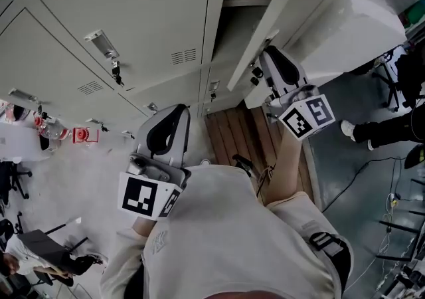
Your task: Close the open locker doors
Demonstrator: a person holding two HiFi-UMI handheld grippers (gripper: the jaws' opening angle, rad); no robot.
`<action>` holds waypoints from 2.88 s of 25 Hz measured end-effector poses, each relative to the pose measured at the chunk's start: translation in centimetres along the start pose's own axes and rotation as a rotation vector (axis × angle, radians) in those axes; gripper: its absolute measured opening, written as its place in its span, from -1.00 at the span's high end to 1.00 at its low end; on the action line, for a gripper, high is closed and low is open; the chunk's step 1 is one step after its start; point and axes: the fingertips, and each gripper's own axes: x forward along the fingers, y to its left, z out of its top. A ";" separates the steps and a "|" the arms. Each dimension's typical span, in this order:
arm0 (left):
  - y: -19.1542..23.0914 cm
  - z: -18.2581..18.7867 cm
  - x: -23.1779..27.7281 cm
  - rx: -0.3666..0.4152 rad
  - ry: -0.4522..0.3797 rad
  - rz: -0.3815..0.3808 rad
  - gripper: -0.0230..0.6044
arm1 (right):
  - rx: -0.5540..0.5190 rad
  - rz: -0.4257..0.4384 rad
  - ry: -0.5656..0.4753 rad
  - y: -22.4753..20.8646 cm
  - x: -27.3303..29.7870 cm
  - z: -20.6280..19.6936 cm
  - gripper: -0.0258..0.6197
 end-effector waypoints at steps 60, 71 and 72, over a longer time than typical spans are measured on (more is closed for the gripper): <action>0.9 -3.2 -5.3 -0.045 0.087 -0.037 0.90 | 0.060 -0.199 0.219 13.4 -9.4 -6.8 0.86; 7.1 -0.5 -15.6 -0.016 0.103 -0.061 0.90 | 0.098 -0.263 0.216 26.7 -7.8 -7.5 0.86; 7.4 -0.4 -16.4 -0.014 0.102 -0.067 0.90 | 0.095 -0.266 0.210 27.7 -7.7 -7.4 0.86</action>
